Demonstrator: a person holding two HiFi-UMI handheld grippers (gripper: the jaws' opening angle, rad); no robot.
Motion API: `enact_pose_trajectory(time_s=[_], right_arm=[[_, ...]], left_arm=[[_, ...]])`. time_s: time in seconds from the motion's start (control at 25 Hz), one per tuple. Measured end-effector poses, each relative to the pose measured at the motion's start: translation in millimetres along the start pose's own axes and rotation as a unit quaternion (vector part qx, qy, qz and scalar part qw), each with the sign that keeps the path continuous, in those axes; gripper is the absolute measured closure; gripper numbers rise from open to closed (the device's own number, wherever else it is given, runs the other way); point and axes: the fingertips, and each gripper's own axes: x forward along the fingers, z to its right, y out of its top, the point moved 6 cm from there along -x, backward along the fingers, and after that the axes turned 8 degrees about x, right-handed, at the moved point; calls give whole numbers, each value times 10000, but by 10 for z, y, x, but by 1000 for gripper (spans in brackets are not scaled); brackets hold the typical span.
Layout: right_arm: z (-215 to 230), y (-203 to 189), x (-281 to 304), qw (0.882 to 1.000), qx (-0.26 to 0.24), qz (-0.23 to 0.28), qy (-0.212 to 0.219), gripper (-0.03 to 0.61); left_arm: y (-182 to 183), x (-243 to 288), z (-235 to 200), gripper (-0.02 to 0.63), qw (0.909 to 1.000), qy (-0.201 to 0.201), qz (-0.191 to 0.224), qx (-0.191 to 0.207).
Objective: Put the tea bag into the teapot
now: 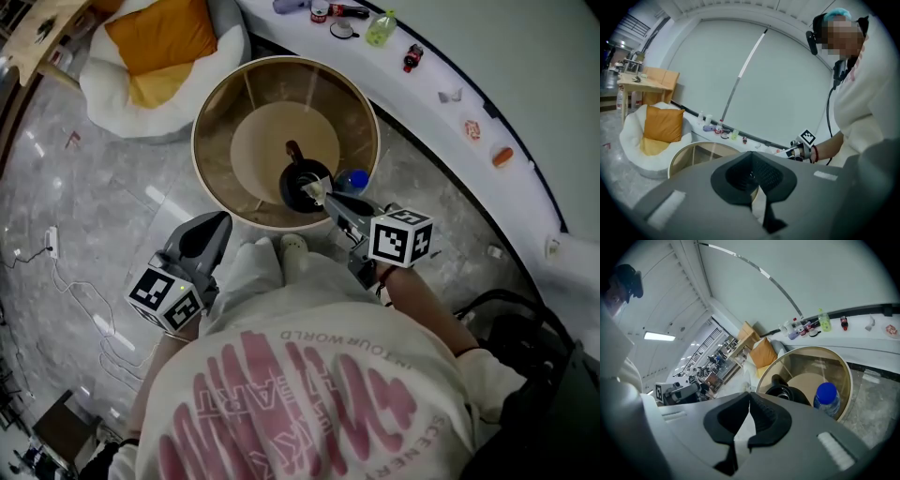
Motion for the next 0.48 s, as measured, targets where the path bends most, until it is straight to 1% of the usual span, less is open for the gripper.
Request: enact_pose_trajectory(time_s=[0.12,0.24,0.36,0.48], right_arm=[[104,-51,63,9996,212,-25,-174,568],[215,-88,105,9985,360,-47,-409,568],[316,-55,183,9969,462,-9,-638,568],[393,-44,260,9940,532,-51,-951,568]], left_arm=[[-168,35,-45,598,9993,-73,-286,-217],[-298,105,-98,598,9979,-258,-410,-424],[-344,226,-192,598,9963,-515,-563,-401],[-283,345,-292,598,9937,-812,-738,-243]])
